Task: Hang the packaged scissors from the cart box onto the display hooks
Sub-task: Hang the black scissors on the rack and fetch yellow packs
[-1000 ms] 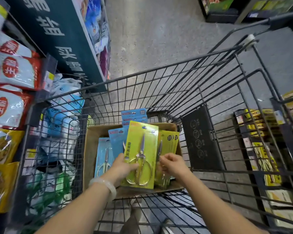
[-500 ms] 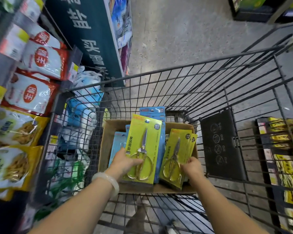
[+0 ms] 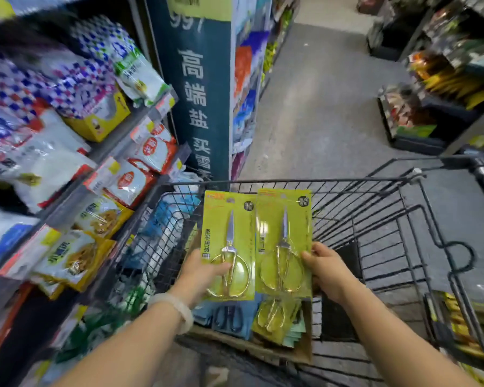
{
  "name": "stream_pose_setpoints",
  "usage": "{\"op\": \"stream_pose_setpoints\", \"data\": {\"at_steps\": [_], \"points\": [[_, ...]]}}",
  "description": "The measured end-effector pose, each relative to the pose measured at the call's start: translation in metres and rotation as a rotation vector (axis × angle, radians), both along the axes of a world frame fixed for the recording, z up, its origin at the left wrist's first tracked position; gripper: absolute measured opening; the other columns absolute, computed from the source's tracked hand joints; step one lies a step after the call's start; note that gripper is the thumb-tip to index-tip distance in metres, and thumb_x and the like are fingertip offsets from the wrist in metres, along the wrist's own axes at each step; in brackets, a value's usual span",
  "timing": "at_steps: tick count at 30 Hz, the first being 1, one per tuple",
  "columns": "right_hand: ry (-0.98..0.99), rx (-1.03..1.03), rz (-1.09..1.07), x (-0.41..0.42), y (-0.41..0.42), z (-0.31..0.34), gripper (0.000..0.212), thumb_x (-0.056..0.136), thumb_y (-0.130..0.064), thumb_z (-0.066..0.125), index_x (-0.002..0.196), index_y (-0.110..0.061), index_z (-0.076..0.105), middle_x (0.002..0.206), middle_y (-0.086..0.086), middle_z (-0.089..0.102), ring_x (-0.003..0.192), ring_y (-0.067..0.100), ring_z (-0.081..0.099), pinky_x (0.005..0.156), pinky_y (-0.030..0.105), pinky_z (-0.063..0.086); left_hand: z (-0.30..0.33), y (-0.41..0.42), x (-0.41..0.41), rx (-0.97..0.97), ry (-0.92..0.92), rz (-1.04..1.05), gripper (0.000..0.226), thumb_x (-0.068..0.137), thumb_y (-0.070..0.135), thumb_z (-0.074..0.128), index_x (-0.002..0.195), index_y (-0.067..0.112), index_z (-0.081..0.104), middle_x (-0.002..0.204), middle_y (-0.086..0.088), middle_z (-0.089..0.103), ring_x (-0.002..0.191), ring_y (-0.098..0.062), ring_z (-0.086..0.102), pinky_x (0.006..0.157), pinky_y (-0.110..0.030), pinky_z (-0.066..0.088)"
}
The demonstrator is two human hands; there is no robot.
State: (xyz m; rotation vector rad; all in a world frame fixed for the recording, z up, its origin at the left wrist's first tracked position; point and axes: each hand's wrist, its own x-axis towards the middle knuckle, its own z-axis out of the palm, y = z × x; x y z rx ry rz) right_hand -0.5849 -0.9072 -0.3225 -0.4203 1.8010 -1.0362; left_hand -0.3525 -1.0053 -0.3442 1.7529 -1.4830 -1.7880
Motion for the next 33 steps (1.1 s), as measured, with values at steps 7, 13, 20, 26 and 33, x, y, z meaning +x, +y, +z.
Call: {"op": "stream_pose_setpoints", "data": {"at_steps": [7,13,20,26,33], "points": [[-0.07,-0.195,0.243,0.074,0.017,0.045,0.012,0.094,-0.003,0.047,0.101,-0.003,0.057,0.099,0.014,0.058,0.073,0.021,0.059,0.062,0.031,0.054,0.046,0.083,0.09,-0.152,0.118,0.385,0.105,0.033,0.061,0.086,0.124,0.017,0.057,0.124,-0.002,0.064,0.11,-0.023,0.062,0.096,-0.043,0.049],[-0.094,-0.254,0.509,0.185,0.054,0.067,0.016,0.093,0.002,0.047,0.087,-0.008,0.057,0.068,0.004,0.06,0.047,0.007,0.056,0.045,0.019,0.047,0.092,0.202,0.178,-0.208,0.099,0.621,0.042,0.066,0.016,0.084,0.104,0.015,0.066,0.103,-0.003,0.072,0.094,-0.021,0.067,0.09,-0.039,0.052],[-0.189,-0.324,0.843,0.34,0.124,0.099,0.019,0.091,0.005,0.047,0.088,-0.006,0.062,0.072,0.004,0.065,0.061,0.015,0.06,0.062,0.03,0.051,0.08,0.333,0.32,-0.3,0.121,0.984,0.075,0.038,0.047,0.09,0.106,0.023,0.066,0.111,-0.003,0.07,0.105,-0.024,0.065,0.097,-0.047,0.048],[-0.172,-0.338,1.164,0.495,0.235,0.112,0.014,0.093,-0.002,0.05,0.089,-0.009,0.06,0.074,0.004,0.062,0.068,0.019,0.057,0.064,0.03,0.048,0.084,0.5,0.439,-0.359,0.155,1.263,0.083,0.044,0.048,0.091,0.115,0.018,0.062,0.119,-0.006,0.067,0.109,-0.023,0.063,0.101,-0.044,0.046],[-0.205,-0.318,1.497,0.694,0.433,0.106,0.012,0.091,-0.003,0.053,0.091,-0.011,0.062,0.093,0.013,0.068,0.091,0.031,0.063,0.095,0.047,0.048,0.128,0.739,0.556,-0.412,0.122,1.575,0.078,0.059,0.032,0.088,0.122,0.01,0.047,0.129,0.0,0.056,0.119,-0.022,0.053,0.109,-0.043,0.037]]}}
